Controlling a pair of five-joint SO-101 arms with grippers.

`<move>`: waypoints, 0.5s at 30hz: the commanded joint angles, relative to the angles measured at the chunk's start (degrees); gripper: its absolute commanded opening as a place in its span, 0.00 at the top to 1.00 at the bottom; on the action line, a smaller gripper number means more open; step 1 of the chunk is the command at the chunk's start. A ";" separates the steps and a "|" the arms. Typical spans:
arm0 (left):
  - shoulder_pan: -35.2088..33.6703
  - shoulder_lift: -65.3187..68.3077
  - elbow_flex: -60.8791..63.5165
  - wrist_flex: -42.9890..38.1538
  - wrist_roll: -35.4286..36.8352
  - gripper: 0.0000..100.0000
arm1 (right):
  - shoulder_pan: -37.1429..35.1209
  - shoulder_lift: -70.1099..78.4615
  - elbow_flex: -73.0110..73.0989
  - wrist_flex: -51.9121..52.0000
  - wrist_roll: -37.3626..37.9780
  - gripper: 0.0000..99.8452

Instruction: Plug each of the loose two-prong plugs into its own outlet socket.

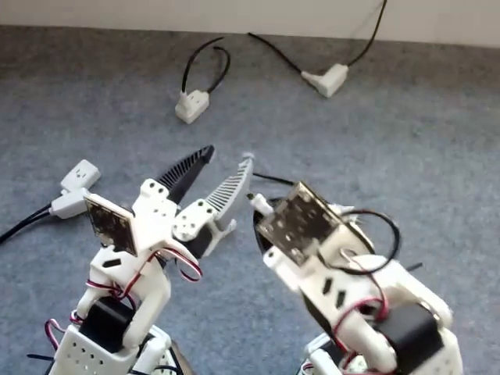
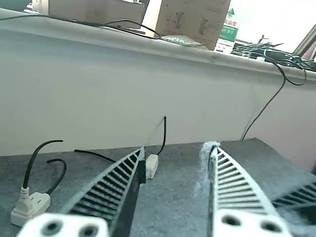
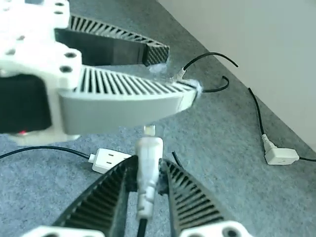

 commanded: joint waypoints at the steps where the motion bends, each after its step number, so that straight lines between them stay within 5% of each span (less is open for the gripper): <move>1: 3.91 -0.13 -0.92 -1.14 0.62 0.79 | 0.75 -0.57 -0.22 -4.18 0.53 0.99; 15: 4.18 0.04 8.57 -7.03 0.53 0.79 | 0.75 -0.40 -17.10 2.15 0.53 0.99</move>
